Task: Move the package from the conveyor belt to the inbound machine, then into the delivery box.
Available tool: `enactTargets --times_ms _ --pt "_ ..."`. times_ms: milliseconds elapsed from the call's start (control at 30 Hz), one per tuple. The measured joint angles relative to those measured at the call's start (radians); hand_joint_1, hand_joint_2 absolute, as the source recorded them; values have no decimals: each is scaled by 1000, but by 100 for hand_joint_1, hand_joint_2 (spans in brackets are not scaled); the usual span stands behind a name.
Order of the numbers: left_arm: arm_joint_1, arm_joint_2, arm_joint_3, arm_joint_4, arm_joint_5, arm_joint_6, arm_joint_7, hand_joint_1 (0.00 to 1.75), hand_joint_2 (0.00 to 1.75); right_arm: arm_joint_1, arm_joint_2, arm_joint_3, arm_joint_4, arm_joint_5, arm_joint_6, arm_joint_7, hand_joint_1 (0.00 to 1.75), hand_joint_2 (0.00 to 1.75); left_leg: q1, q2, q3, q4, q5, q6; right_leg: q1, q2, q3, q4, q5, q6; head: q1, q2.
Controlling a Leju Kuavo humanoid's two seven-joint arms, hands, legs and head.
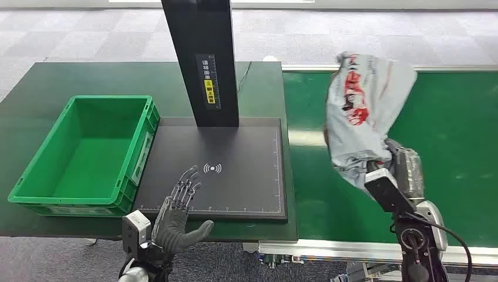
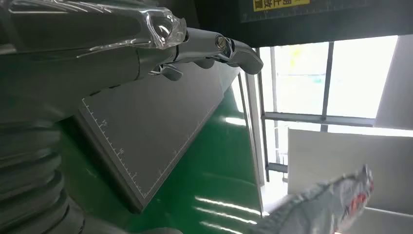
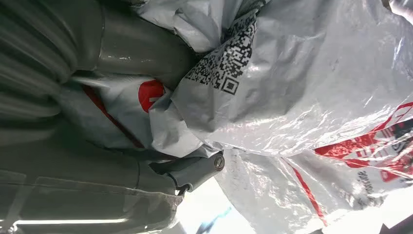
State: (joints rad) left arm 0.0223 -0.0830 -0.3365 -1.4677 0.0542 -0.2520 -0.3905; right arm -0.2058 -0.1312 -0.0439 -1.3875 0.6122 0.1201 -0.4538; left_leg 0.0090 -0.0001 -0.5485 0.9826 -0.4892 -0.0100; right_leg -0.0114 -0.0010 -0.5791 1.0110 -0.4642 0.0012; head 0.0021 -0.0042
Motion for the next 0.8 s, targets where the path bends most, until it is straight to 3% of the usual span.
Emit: enactTargets --times_ms 200,400,600,800 --pt "-12 2 -1 18 0 -10 -10 0 175 2 -13 179 1 33 151 -2 175 175 0 -1 -1 0 0 0 0 -1 0 0 0 0 0 0" --pt "-22 4 -2 30 3 -4 -11 0 175 -74 -36 400 81 -6 246 -6 175 175 0 0 -1 0 0 0 0 -1 0 0 0 0 0 0" --pt "-24 6 -4 37 8 12 -9 0 175 -157 -40 571 212 5 206 42 175 175 0 0 -1 0 0 0 0 -1 0 0 0 0 0 0" --pt "-31 9 -4 40 18 29 -4 0 175 -227 -35 644 329 31 111 134 175 175 0 0 -1 0 0 0 0 -1 0 0 0 0 0 0"
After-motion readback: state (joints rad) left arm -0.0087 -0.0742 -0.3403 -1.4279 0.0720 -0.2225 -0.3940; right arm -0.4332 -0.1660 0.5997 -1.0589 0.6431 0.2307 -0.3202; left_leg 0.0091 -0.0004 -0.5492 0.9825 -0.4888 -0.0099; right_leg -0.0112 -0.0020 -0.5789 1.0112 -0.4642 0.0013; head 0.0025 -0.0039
